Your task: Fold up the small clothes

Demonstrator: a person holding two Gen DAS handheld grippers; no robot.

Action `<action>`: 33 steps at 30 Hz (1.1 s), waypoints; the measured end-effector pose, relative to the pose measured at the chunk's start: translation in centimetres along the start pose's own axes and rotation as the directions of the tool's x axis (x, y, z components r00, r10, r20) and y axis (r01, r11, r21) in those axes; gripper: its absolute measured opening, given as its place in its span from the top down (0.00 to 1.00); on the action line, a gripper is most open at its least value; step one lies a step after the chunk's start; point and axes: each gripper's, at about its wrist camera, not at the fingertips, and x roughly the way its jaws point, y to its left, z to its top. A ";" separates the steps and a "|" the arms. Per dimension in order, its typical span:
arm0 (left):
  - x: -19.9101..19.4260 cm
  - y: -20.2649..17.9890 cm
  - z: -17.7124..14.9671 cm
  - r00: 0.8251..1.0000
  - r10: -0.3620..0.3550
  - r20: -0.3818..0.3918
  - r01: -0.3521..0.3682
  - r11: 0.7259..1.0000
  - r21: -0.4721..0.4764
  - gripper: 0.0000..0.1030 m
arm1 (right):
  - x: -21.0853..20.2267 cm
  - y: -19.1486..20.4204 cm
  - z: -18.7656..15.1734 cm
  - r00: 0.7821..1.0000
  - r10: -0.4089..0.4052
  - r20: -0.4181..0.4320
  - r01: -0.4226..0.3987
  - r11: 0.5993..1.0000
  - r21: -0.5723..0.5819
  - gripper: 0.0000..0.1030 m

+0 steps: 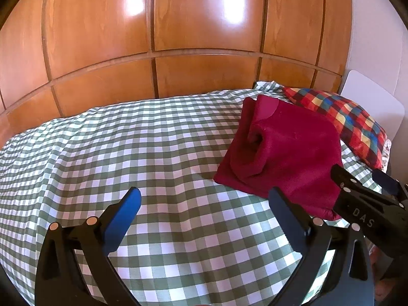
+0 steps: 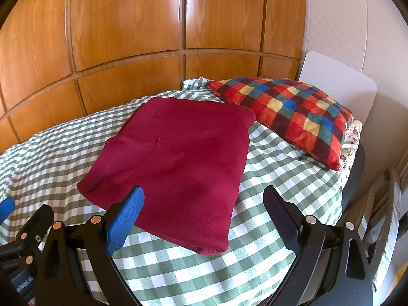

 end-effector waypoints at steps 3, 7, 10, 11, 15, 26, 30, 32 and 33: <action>0.0 -0.1 0.0 1.000 -0.009 -0.003 0.009 1.000 0.002 0.03 | 0.0 0.0 0.0 1.000 0.002 0.000 -0.002 1.000 0.001 0.09; 0.0 -0.2 0.0 1.000 -0.021 -0.006 0.021 1.000 0.000 0.03 | 0.1 0.0 0.0 1.000 0.002 0.001 -0.002 1.000 -0.002 0.09; -0.2 -0.3 0.1 1.000 -0.030 -0.005 0.030 1.000 -0.003 0.03 | 0.1 0.0 0.0 1.000 0.003 -0.001 -0.003 1.000 -0.002 0.09; -0.2 -0.3 0.1 0.999 -0.033 -0.004 0.033 0.999 -0.002 0.03 | 0.1 0.0 -0.1 1.000 0.003 -0.001 -0.003 1.000 -0.001 0.09; -0.6 -0.5 0.2 0.999 -0.039 0.004 0.039 0.999 -0.002 0.03 | 0.1 0.1 -0.2 1.000 0.002 -0.002 -0.002 1.000 -0.002 0.09; -1.1 -1.4 0.5 0.999 -0.043 0.022 0.042 0.998 0.040 0.05 | 0.1 0.2 -0.3 1.000 -0.009 -0.001 0.009 1.000 0.010 0.09; -0.9 -1.7 0.3 0.999 -0.048 0.011 0.047 0.998 0.046 0.03 | 0.2 0.1 -0.2 1.000 -0.008 -0.004 0.008 1.000 0.014 0.09; -0.8 -1.7 0.2 0.999 -0.044 0.005 0.044 0.998 0.043 0.03 | 0.2 0.1 -0.3 1.000 -0.007 -0.003 0.007 1.000 0.014 0.09; -0.7 -1.6 0.2 0.999 -0.047 -0.001 0.047 0.998 0.035 0.03 | 0.2 0.1 -0.3 1.000 -0.007 -0.003 0.007 1.000 0.014 0.09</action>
